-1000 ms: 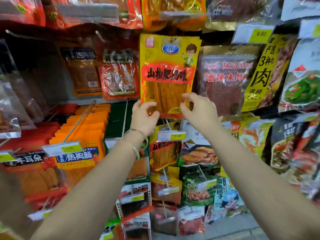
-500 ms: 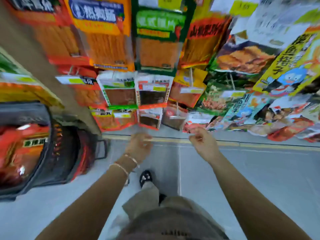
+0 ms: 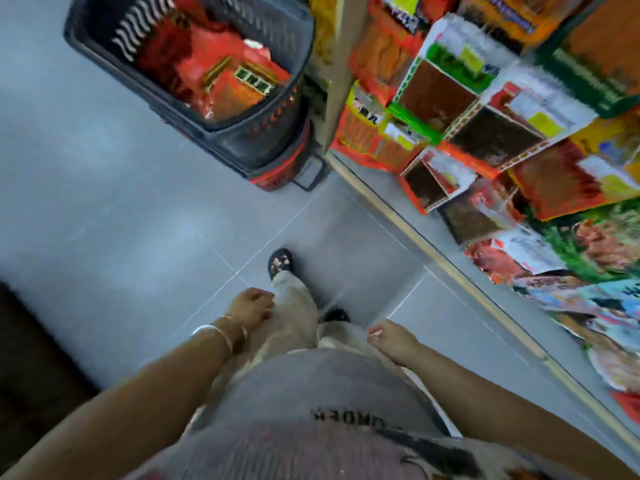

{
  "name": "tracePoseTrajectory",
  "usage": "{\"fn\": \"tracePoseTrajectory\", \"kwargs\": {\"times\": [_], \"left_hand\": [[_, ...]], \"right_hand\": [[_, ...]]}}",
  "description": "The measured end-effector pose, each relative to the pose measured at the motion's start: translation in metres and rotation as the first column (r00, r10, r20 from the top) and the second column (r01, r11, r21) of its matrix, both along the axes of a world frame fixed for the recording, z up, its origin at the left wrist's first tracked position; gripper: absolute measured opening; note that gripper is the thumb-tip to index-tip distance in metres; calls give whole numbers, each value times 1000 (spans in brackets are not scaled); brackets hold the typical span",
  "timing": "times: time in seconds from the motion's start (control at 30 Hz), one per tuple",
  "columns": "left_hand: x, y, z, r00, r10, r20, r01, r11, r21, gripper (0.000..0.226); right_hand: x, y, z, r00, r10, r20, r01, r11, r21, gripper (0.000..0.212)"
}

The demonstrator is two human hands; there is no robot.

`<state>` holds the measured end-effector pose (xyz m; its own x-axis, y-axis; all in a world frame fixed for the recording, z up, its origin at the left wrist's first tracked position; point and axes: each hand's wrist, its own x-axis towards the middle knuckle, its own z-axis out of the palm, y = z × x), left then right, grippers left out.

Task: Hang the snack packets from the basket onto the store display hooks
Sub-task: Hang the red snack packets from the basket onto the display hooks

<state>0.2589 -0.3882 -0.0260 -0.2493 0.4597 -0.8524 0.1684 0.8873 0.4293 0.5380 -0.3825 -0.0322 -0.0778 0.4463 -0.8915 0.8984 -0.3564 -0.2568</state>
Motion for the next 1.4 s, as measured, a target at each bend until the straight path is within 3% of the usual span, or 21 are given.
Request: {"fn": "tracePoseTrajectory", "kwargs": {"times": [0.1, 0.2, 0.4, 0.53, 0.7, 0.9, 1.03, 1.23, 1.4], "left_hand": [[-42, -4, -11, 995, 103, 12, -103, 994, -33, 9], [-95, -6, -19, 999, 30, -18, -31, 994, -106, 17], [-219, 45, 3, 984, 180, -7, -180, 980, -81, 12], [-285, 86, 21, 953, 285, -106, -284, 959, 23, 17], [-312, 140, 31, 925, 368, -90, -355, 926, 129, 11], [-307, 233, 30, 953, 303, 10, -300, 940, 160, 17], [-313, 302, 28, 975, 220, 26, -221, 954, 205, 16], [-318, 400, 20, 993, 106, 42, -114, 952, 284, 14], [-317, 442, 8, 995, 70, 75, -86, 967, 240, 12]], "right_hand": [[-31, 36, 3, 996, 82, 20, -81, 996, -23, 21], [-68, 72, 6, 996, 78, 46, -78, 997, -17, 15], [-173, 131, 7, 964, -259, -65, 261, 965, 13, 21], [-249, 165, 15, 887, -389, -249, 413, 909, 49, 13], [-316, 220, 29, 820, -385, -424, 457, 886, 79, 14], [-355, 324, 24, 780, -377, -499, 491, 864, 114, 14], [-366, 403, -4, 719, -526, -454, 613, 788, 58, 20], [-364, 467, -77, 584, -792, -177, 790, 605, -101, 44], [-368, 471, -119, 503, -864, -26, 864, 503, -16, 62]]}}
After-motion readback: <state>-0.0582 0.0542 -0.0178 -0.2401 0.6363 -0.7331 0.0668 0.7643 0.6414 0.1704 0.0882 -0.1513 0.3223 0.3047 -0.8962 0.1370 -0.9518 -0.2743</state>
